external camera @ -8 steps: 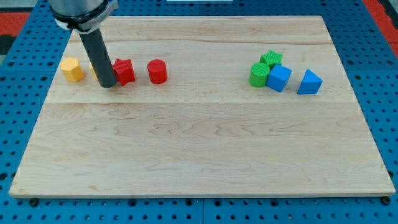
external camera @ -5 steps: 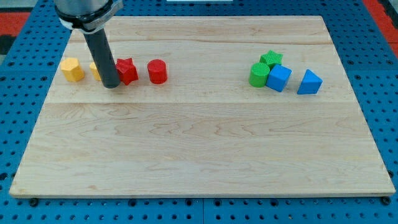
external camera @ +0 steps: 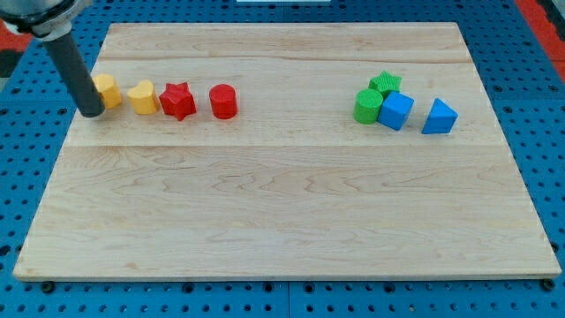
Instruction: Push the yellow hexagon slightly down
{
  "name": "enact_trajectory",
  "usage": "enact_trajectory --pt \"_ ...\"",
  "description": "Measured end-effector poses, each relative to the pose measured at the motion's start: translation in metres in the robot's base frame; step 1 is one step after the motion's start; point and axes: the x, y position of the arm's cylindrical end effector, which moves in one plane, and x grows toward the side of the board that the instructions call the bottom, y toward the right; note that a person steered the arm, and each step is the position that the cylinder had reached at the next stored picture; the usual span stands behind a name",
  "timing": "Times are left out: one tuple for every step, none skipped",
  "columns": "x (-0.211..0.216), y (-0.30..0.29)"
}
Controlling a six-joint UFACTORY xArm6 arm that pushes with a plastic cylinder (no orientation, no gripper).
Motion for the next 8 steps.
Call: enact_trajectory --pt "0.016 0.010" --pt "0.047 0.065" --pt "0.047 0.199" --pt "0.008 0.274" --pt "-0.055 0.258" --pt "-0.113 0.226" --pt "-0.148 0.208" --pt "-0.158 0.142"
